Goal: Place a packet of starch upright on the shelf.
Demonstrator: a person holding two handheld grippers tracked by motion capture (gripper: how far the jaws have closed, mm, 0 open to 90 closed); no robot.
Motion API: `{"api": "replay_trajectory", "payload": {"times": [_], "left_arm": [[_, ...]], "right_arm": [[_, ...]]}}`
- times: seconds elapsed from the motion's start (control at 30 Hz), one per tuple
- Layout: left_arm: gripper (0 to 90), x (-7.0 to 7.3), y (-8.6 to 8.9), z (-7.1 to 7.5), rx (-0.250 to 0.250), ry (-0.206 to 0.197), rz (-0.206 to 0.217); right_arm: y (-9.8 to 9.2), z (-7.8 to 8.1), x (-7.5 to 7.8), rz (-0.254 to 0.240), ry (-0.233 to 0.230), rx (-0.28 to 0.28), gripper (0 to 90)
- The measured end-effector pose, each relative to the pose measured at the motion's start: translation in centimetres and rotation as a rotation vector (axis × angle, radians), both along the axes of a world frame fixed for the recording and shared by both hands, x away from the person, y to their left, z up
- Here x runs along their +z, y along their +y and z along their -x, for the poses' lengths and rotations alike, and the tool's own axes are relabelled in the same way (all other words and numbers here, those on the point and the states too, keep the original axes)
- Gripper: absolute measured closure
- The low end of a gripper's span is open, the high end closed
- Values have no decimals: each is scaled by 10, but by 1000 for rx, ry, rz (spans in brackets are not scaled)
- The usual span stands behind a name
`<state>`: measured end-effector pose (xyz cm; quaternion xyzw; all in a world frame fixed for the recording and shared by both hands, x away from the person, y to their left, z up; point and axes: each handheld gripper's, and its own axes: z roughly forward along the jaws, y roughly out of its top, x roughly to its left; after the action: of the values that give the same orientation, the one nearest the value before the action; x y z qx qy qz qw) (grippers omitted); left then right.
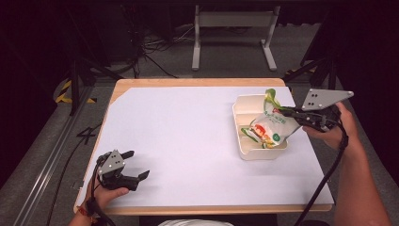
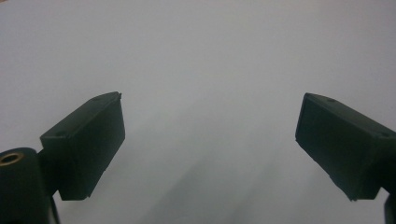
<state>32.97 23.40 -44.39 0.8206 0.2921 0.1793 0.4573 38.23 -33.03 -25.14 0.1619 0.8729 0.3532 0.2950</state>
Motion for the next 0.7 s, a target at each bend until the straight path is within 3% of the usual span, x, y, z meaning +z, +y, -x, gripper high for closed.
{"api": "replay_trajectory", "payload": {"times": [0.27, 0.37, 0.47, 0.7], "left_arm": [[91, 0, 0, 0, 5, 1, 1], [91, -1, -1, 0, -1, 1, -5], [91, 0, -1, 0, -2, 0, -5], [90, -1, -1, -1, -1, 7, -5]], "right_arm": [[-12, 4, -3, -26, -8, 34, 888], [-11, 9, -4, -26, -20, 96, 887], [-14, 12, -2, -28, -41, 117, 887], [-30, 15, 5, -57, -60, 128, 886]]}}
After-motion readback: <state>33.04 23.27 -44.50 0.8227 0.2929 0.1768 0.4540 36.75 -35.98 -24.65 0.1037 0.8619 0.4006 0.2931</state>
